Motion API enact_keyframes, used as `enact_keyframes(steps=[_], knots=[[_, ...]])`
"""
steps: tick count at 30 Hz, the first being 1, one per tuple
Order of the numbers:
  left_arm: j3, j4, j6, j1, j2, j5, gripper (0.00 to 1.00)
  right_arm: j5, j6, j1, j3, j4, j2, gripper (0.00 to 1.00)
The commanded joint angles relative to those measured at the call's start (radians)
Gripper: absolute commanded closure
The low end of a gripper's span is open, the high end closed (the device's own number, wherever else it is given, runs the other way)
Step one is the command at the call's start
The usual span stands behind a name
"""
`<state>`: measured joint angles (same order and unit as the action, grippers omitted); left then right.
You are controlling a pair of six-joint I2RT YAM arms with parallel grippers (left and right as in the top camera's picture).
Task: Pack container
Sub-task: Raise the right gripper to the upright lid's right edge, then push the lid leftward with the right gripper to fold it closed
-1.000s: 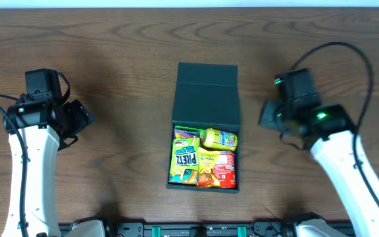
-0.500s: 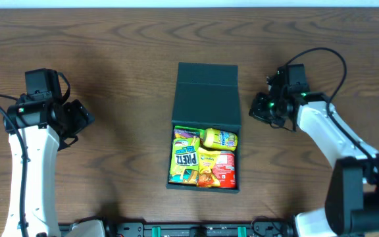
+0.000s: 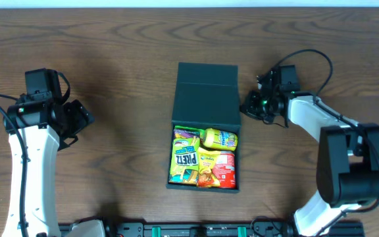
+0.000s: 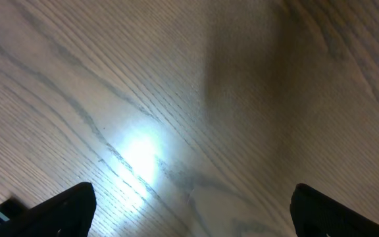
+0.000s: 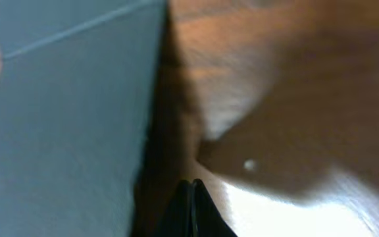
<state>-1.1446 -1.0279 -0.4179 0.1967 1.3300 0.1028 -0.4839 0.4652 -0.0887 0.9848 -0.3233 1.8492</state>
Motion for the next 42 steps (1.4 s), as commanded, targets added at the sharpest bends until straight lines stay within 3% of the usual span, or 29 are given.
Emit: enact_keyframes(steps=[1, 15, 31, 34, 42], knots=[[-0.003, -0.004, 0.007, 0.006, 0.010, -0.007, 0.05, -0.098, -0.008, 0.001, -0.003, 0.027, 0.023, 0.99], [-0.003, -0.004, 0.007, 0.006, 0.010, -0.007, 0.05, -0.379, 0.011, 0.002, -0.018, 0.218, 0.088, 0.99], [-0.003, -0.004, 0.007, 0.006, 0.010, -0.007, 0.05, -1.019, 0.001, 0.002, -0.018, 0.676, 0.087, 0.99], [-0.003, -0.004, 0.007, 0.006, 0.010, -0.007, 0.05, -1.076, 0.020, 0.001, -0.018, 0.755, 0.084, 0.98], [-0.003, -0.004, 0.007, 0.006, 0.010, -0.007, 0.05, -1.076, 0.060, -0.035, -0.018, 0.765, -0.022, 0.99]])
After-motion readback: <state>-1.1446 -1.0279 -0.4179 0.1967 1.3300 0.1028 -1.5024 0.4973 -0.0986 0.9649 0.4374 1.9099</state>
